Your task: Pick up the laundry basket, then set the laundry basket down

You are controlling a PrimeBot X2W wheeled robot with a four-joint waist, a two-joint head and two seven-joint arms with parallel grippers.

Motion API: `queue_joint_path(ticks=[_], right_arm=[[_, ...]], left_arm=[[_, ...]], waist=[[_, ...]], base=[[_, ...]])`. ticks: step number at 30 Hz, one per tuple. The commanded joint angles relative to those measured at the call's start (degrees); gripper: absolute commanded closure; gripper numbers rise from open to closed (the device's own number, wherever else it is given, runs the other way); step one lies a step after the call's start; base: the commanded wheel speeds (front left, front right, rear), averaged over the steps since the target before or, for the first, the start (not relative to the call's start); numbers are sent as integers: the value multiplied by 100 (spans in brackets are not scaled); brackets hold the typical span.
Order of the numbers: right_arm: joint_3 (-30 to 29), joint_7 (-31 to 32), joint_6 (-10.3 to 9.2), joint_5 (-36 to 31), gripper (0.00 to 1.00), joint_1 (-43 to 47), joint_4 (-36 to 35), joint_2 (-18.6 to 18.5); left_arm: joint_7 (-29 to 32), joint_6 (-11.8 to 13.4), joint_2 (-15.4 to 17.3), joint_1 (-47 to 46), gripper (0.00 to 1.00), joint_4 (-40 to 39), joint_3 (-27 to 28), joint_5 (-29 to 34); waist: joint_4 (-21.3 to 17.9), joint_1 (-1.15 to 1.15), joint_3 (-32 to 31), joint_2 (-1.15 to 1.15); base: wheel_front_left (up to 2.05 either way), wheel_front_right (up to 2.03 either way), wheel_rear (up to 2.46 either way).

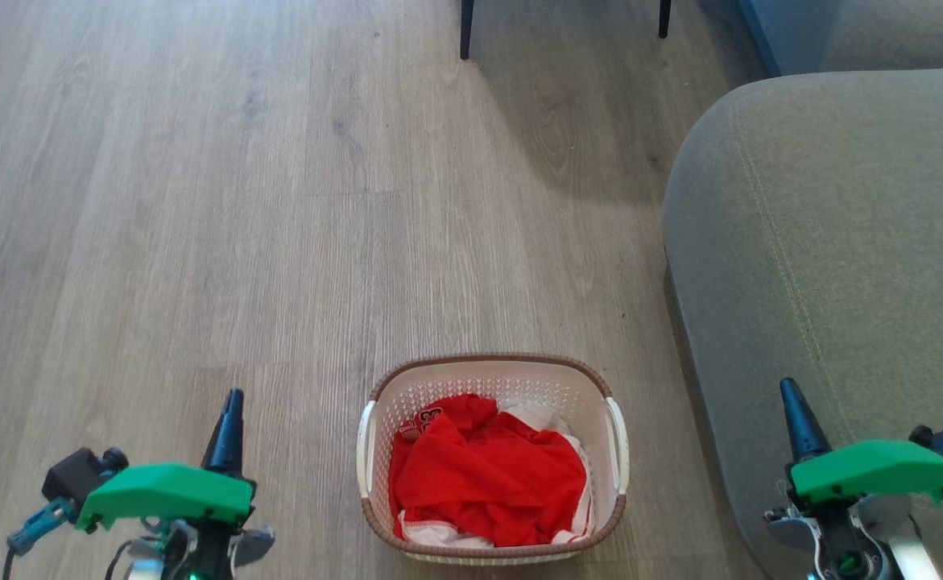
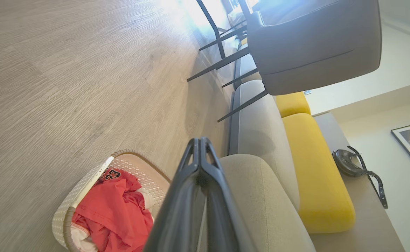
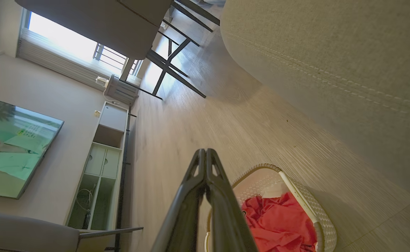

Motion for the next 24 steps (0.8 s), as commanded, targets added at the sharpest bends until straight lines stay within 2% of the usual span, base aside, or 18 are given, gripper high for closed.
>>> queue_joint_path(ticks=[1, 24], right_arm=[[22, 43, 25, 185, 100, -279, -149, -95], [-207, 423, 33, 1561, 100, -391, -24, -97]], left_arm=[[50, -42, 93, -371, 100, -157, 184, -172], [439, -240, 90, -467, 100, -121, 571, -1519]], waist=[[-4, 0, -3, 0], [-57, 0, -42, 0]], base=[[0, 0, 0], [0, 0, 0]])
